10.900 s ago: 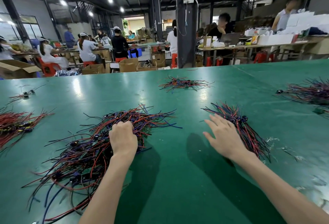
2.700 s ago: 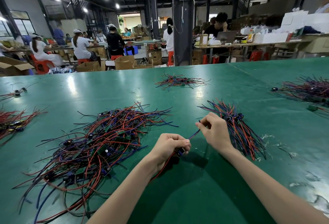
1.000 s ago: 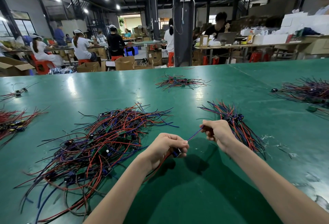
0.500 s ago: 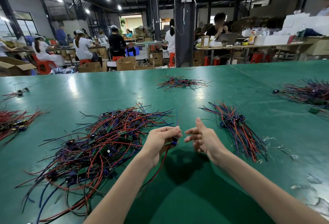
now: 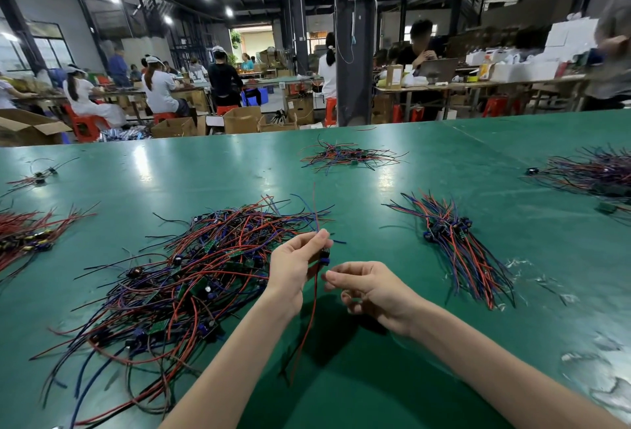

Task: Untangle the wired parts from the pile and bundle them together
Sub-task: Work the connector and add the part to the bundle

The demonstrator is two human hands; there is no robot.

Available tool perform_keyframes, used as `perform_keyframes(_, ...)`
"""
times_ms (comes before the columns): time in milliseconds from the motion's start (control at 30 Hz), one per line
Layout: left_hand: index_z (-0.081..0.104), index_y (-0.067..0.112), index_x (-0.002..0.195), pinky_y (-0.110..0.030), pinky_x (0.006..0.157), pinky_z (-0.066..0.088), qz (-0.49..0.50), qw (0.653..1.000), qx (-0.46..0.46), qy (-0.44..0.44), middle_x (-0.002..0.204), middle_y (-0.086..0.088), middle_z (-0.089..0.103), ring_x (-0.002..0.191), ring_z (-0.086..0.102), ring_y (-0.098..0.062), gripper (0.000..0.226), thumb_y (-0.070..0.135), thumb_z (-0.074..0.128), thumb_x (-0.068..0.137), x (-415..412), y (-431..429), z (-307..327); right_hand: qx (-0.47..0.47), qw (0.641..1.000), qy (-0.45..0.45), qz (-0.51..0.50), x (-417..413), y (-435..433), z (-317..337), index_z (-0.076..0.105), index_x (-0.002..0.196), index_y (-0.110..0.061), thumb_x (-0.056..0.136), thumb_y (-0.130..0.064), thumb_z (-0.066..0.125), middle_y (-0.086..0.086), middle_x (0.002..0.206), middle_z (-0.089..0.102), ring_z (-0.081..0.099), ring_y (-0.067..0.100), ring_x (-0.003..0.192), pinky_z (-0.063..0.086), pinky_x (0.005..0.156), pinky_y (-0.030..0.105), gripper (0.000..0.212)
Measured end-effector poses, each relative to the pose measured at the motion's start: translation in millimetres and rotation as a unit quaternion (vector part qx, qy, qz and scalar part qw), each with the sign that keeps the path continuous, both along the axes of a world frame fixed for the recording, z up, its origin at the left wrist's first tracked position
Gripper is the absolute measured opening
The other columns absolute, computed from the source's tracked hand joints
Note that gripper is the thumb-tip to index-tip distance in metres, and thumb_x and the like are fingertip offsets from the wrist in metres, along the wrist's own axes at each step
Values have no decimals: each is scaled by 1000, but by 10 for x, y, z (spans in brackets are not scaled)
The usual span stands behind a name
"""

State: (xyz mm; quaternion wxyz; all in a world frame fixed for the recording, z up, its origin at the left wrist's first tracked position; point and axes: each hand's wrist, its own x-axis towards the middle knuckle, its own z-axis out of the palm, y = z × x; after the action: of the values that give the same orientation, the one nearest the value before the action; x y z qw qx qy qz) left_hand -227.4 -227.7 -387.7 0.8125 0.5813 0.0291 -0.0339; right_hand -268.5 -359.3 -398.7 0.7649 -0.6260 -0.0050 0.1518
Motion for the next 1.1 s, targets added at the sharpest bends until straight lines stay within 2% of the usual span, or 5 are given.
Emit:
perform_keyframes(200, 69, 16, 81, -25, 47, 47, -29, 999, 24, 23, 74, 4, 71, 51, 57, -10, 12, 27, 74, 79, -23, -26, -35, 9, 999, 18, 33, -16, 17, -5, 67, 91, -8, 84, -16, 67, 5, 81, 69, 51, 8, 49, 35, 40, 16, 11)
perform_keyframes(467, 71, 12, 90, -22, 51, 50, -76, 997, 5, 2, 91, -3, 75, 68, 65, -12, 25, 31, 70, 75, -23, -47, -53, 27, 1000, 3, -15, 18, 0, -9, 61, 74, -11, 86, -9, 64, 6, 68, 65, 45, 6, 40, 33, 35, 16, 13)
perform_keyframes(700, 71, 2, 86, -27, 73, 49, -161, 984, 68, 25, 78, -10, 64, 70, 57, -18, 28, 29, 64, 85, -25, -63, -71, -14, 994, -61, -84, 49, -30, -26, 65, 81, -5, 88, -1, 60, 8, 65, 57, 39, 5, 38, 28, 33, 15, 9)
perform_keyframes(933, 71, 2, 95, -45, 98, 44, -189, 979, 77, -8, 93, -17, 66, 89, 56, -28, 20, 19, 64, 85, -68, -57, -88, -41, 991, -76, -104, 46, -34, -24, 65, 85, -3, 91, -3, 57, 12, 70, 46, 35, 5, 36, 25, 32, 14, 11)
perform_keyframes(1100, 71, 4, 87, -28, 72, 56, -157, 985, 73, -17, 84, -11, 70, 73, 64, -18, 13, 15, 63, 88, -27, -39, -109, -54, 995, -45, -70, 38, -37, -29, 65, 86, -2, 89, 0, 58, 7, 65, 43, 33, 6, 37, 24, 34, 15, 8)
